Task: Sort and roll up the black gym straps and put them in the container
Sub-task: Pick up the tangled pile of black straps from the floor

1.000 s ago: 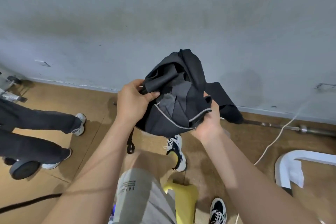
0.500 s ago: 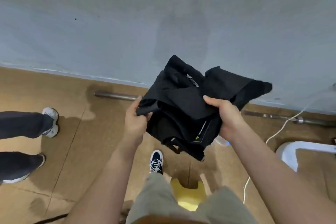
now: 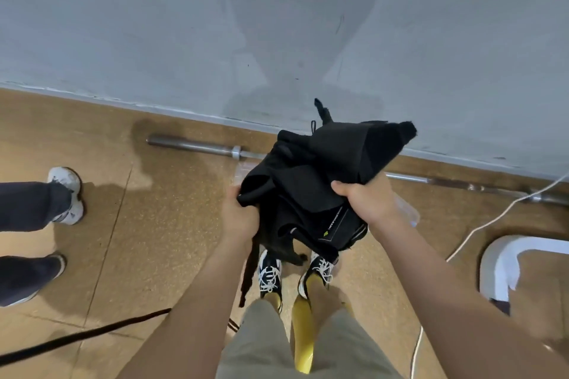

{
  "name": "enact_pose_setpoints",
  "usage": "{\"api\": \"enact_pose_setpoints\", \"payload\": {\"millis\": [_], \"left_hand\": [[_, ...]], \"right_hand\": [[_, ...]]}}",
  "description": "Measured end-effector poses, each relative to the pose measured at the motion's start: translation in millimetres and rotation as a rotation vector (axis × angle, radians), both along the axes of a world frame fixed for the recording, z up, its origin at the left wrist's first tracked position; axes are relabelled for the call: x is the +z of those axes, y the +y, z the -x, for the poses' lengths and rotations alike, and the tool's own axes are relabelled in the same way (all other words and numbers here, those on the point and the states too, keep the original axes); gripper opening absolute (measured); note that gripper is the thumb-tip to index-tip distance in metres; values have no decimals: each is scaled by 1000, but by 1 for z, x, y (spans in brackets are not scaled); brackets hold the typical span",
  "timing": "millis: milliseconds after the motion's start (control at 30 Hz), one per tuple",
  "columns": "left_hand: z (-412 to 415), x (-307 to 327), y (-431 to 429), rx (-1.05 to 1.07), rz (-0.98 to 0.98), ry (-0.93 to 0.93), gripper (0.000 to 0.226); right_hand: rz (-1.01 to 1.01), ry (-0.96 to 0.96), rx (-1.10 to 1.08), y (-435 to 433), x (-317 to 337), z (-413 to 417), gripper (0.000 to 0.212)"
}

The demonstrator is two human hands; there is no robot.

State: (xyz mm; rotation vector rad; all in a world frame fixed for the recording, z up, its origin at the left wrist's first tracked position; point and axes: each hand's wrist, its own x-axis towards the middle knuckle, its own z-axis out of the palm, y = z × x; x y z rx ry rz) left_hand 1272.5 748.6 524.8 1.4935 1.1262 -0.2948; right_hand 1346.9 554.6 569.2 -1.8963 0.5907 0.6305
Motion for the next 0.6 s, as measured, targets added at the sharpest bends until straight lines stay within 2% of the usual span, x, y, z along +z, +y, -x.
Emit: {"api": "enact_pose_setpoints", "payload": {"millis": [133, 333, 467, 600], "left_hand": [[-28, -29, -4, -82, -122, 17, 44], [-61, -77, 11, -170, -201, 39, 43], [-85, -113, 32, -286, -228, 41, 40], [-102, -156, 49, -516, -238, 61, 42]], "right_hand": [[235, -32, 226, -6, -32, -14, 46], [351, 60, 325, -5, -74, -32, 58], [290, 88, 182, 6, -101, -45, 28], [361, 102, 161, 26, -124, -50, 16]]}}
